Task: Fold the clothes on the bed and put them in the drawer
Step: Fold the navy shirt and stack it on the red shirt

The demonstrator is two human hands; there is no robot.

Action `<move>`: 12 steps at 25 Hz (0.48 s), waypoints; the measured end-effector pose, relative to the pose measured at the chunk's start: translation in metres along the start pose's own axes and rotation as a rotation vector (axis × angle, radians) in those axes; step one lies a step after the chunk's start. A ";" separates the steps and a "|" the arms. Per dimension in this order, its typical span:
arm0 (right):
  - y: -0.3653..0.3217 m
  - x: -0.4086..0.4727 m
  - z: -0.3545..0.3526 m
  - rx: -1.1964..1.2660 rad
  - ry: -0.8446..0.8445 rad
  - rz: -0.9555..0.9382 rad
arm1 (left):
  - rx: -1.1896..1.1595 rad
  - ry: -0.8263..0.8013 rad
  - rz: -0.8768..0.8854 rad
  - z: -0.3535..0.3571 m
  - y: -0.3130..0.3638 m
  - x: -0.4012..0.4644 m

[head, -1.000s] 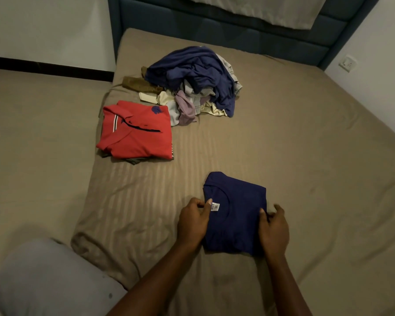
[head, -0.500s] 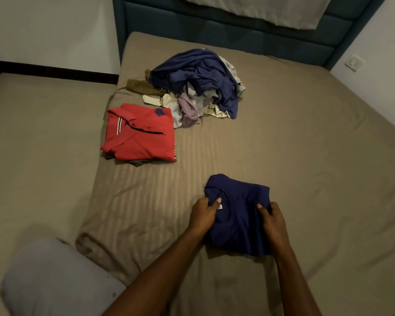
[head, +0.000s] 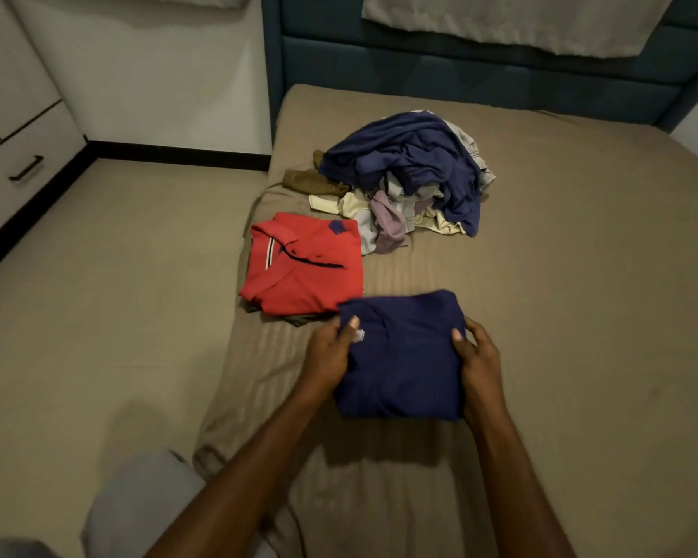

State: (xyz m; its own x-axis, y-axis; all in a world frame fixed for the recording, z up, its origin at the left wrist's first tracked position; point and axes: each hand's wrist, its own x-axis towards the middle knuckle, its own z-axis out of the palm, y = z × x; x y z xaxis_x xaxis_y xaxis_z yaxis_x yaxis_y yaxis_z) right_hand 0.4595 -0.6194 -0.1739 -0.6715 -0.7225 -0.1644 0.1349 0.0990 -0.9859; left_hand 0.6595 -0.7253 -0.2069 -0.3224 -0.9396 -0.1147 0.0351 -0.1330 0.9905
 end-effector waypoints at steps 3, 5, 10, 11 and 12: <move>-0.018 0.043 0.069 0.036 -0.060 -0.083 | 0.069 0.082 0.088 -0.045 0.043 0.048; -0.034 0.069 0.113 0.065 -0.108 -0.118 | 0.058 0.110 0.142 -0.071 0.070 0.078; -0.031 0.131 0.187 -0.083 -0.159 -0.096 | 0.188 0.184 0.089 -0.121 0.090 0.142; -0.023 0.136 0.193 -0.314 -0.145 -0.097 | 0.348 0.245 0.028 -0.131 0.082 0.151; -0.011 0.138 0.195 -0.553 -0.127 -0.120 | 0.509 0.321 -0.037 -0.140 0.069 0.155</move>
State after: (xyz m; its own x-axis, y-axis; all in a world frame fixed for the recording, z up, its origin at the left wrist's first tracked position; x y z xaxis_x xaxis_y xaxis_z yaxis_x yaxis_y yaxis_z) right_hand 0.5072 -0.8533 -0.1795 -0.5615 -0.8237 -0.0789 -0.3608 0.3295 -0.8725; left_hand 0.7442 -0.9243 -0.1665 -0.0103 -0.9960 -0.0888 -0.4540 -0.0744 0.8879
